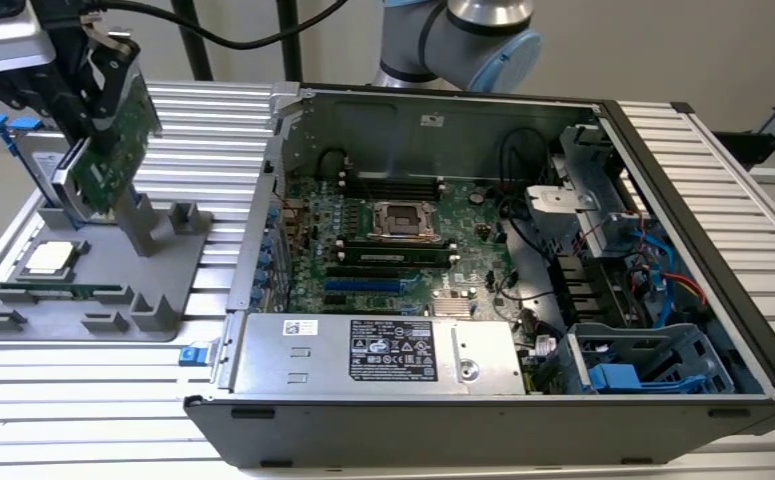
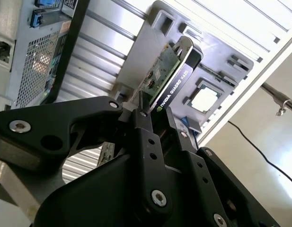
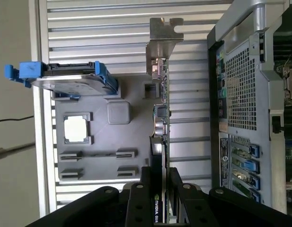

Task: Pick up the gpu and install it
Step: 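Pick up the gpu and move the gpu toward the slot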

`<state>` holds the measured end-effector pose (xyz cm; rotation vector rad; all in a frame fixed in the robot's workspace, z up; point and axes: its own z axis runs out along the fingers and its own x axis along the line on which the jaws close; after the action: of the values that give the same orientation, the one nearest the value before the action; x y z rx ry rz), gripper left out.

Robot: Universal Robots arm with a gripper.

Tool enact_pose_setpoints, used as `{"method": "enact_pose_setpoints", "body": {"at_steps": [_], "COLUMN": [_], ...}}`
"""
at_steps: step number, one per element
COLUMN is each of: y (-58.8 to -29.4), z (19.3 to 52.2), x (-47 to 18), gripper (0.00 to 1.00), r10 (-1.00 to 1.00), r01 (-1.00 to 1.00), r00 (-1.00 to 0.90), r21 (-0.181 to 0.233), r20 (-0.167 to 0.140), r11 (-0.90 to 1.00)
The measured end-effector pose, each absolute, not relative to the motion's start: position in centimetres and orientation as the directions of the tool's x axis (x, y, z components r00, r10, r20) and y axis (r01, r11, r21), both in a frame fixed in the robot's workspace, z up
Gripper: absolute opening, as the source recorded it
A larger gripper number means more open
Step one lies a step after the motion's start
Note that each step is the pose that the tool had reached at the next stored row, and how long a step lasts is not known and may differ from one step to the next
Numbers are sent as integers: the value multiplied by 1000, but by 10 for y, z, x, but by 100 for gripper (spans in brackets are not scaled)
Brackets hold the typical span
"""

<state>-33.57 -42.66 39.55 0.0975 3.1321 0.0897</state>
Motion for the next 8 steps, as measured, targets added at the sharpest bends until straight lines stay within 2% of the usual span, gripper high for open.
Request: {"method": "enact_pose_setpoints", "body": {"at_steps": [8], "y": [-427], "z": [404], "x": [-336], "gripper": [0], "r10": [62], "r01": [62], "r00": [-998], "r21": [57], "r20": [-5], "r11": [996]}}
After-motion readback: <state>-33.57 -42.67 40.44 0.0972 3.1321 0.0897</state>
